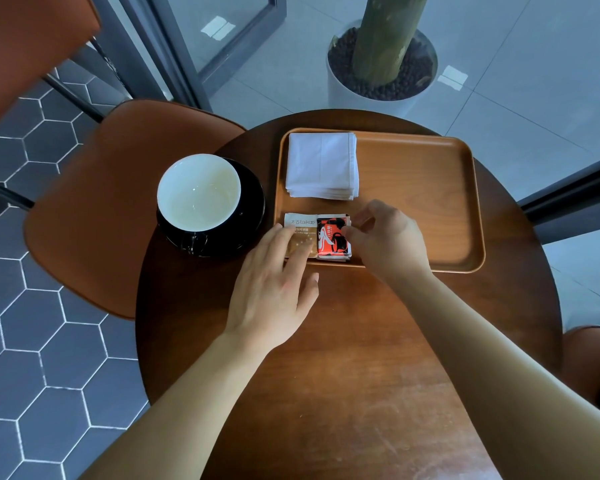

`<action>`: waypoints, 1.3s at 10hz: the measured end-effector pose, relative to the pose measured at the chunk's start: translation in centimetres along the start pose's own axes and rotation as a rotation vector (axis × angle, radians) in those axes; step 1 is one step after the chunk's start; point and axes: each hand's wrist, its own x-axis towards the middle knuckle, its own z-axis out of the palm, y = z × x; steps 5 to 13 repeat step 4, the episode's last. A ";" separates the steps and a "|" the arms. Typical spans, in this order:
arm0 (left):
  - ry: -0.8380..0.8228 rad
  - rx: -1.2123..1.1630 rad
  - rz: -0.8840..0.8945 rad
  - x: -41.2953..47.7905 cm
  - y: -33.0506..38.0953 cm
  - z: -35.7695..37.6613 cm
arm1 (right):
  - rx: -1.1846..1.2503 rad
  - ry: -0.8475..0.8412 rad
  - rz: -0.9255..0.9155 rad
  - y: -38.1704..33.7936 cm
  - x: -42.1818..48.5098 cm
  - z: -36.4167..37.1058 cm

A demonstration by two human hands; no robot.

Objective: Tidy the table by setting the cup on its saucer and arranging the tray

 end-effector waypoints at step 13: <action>0.011 0.042 -0.001 0.9 0.4 -2.0 | -0.003 -0.029 -0.042 -0.5 -0.6 -1.5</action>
